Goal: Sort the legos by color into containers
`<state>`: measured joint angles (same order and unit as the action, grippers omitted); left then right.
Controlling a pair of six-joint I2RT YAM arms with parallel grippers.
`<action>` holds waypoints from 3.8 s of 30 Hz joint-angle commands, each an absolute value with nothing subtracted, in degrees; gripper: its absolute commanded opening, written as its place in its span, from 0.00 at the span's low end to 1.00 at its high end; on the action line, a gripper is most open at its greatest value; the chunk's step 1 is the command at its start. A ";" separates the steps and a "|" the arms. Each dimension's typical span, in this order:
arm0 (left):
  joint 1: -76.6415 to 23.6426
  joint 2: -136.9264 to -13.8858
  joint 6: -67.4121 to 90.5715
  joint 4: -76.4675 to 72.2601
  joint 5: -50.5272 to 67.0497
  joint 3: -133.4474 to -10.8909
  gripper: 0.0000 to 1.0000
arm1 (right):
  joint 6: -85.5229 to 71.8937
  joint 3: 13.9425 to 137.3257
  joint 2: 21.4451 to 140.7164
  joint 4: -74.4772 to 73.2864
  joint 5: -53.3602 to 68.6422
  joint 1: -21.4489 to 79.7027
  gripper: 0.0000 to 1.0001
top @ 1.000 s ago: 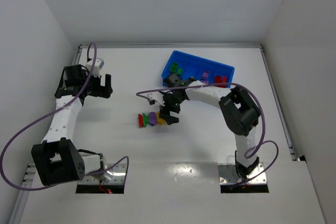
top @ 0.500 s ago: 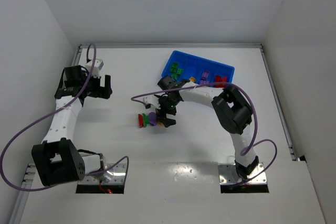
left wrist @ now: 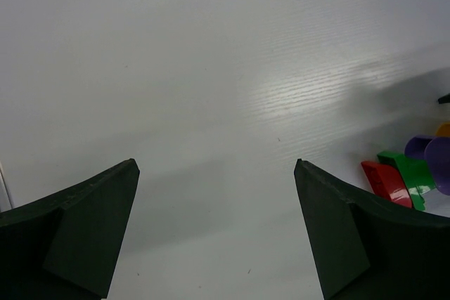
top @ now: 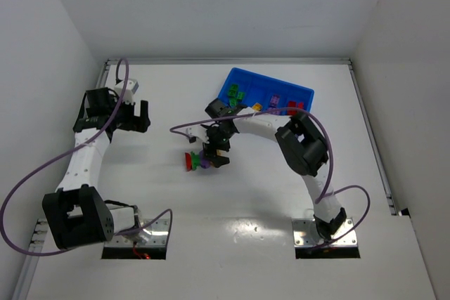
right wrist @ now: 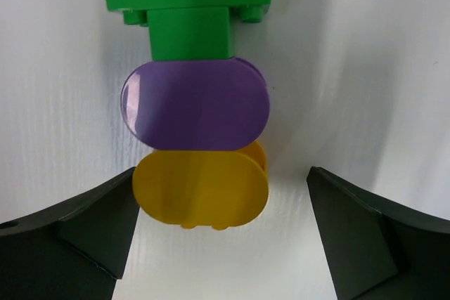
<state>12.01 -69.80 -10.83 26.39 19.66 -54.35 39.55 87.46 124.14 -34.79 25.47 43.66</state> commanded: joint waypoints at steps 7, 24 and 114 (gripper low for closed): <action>12.74 -71.10 -10.46 24.44 19.78 -54.14 1.00 | 40.52 91.67 126.12 -37.71 28.74 43.95 0.69; 12.75 -73.92 -9.32 29.69 46.28 -54.66 1.00 | 29.81 83.59 115.94 -33.76 26.99 39.38 0.00; 7.12 -92.72 -8.35 36.39 62.23 -67.58 0.11 | 14.95 68.64 88.43 -21.18 7.21 26.64 0.00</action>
<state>8.97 -95.13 -6.13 36.80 64.25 -64.42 17.85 69.45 91.85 -21.98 8.93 28.58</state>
